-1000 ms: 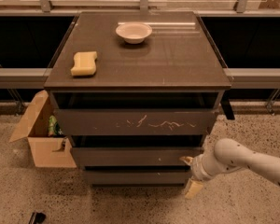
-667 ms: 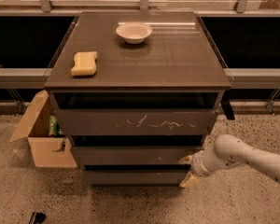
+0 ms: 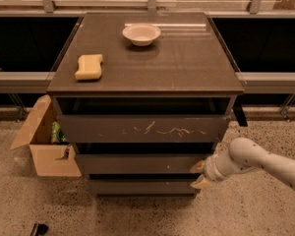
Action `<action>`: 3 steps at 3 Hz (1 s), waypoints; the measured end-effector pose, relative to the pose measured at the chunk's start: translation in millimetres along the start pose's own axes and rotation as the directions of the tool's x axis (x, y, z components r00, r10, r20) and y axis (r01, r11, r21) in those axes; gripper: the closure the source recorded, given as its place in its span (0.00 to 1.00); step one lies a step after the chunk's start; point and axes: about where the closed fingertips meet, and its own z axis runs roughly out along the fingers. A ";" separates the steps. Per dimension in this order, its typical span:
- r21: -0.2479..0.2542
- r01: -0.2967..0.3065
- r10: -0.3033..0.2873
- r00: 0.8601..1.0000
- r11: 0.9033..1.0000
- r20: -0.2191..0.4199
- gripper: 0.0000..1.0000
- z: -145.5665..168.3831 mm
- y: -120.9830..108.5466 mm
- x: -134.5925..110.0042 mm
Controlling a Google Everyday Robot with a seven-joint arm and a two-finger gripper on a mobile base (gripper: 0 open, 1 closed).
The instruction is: Close middle drawer
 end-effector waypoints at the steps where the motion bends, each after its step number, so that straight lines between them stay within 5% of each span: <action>1: 0.006 -0.011 0.011 1.000 1.000 0.001 0.28 -4.4 -1.0 5.2; 2: 0.024 -0.034 0.035 0.999 0.999 -0.017 0.04 -24.8 15.9 20.4; 3: 0.038 -0.063 0.064 0.998 0.997 -0.022 0.00 -50.1 37.2 37.5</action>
Offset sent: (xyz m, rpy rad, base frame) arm -0.0474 -0.0618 0.0238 -0.0396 -0.0080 -0.0909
